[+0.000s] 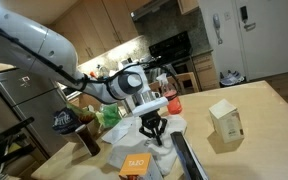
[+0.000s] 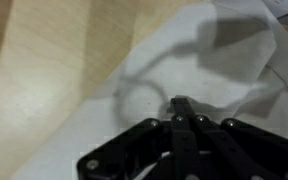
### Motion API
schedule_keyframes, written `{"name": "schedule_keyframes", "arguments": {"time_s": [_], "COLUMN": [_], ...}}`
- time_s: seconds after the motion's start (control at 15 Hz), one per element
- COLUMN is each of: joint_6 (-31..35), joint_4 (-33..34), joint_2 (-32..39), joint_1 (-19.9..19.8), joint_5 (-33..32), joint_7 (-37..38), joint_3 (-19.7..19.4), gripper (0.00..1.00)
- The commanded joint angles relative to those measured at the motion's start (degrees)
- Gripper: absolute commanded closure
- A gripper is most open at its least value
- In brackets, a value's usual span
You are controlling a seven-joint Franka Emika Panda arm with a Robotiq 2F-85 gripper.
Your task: Flatten the bag
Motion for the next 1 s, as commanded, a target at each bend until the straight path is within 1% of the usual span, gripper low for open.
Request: {"name": "schedule_keyframes", "arguments": {"time_s": [0.0, 0.2, 0.53, 0.67, 0.93], "joint_6": [-1.83, -5.88, -12.98, -13.73, -13.44], "joint_4": [1.56, 3.80, 8.91, 8.75, 6.32], "joint_2": [2.60, 5.08, 7.57, 6.07, 1.10], "joint_1": [0.21, 2.39, 4.19, 4.99, 7.36], "joint_5": [2.11, 1.15, 0.49, -0.55, -4.50], "joint_7": [-2.08, 0.23, 0.20, 0.95, 2.73], "joint_3": [1.85, 0.79, 0.48, -0.21, -1.81], "gripper": [1.00, 1.00, 1.00, 1.00, 1.00]}}
